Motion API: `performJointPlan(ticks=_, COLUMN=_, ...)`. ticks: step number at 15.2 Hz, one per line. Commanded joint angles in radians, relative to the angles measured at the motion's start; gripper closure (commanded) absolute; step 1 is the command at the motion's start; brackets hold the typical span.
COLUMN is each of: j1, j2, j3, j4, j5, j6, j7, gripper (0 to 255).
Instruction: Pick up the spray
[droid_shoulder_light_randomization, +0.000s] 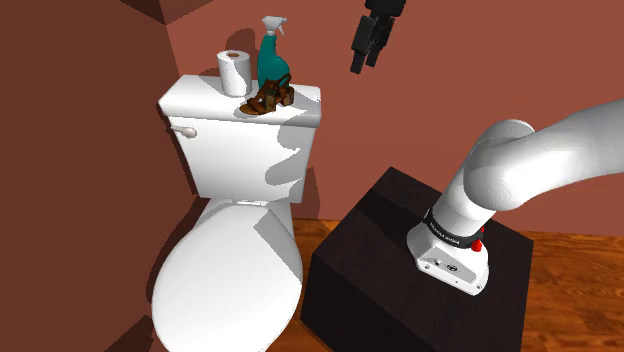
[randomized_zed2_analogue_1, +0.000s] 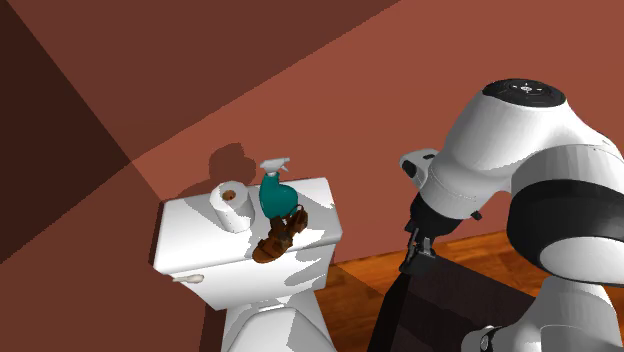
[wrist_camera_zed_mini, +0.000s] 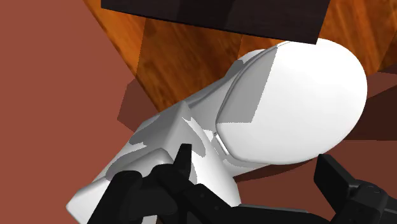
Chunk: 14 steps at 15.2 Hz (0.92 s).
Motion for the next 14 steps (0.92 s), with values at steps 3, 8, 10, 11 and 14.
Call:
performJointPlan(ticks=3, j1=0.006, j2=0.044, j3=-0.032, j4=-0.003, j5=-0.007, j6=0.074, j7=-0.066, gripper=0)
performJointPlan(ticks=8, j1=0.032, j2=0.179, j3=-0.114, j4=0.022, j5=0.0, j6=0.248, j7=-0.235, gripper=0)
performJointPlan(ticks=10, j1=0.047, j2=0.24, j3=-0.146, j4=0.045, j5=0.015, j6=0.309, j7=-0.306, gripper=0)
performJointPlan(ticks=11, j1=0.056, j2=0.272, j3=-0.163, j4=0.06, j5=0.025, j6=0.338, j7=-0.342, gripper=0)
performJointPlan(ticks=14, j1=0.084, j2=0.372, j3=-0.21, j4=0.114, j5=0.069, j6=0.415, j7=-0.456, gripper=0)
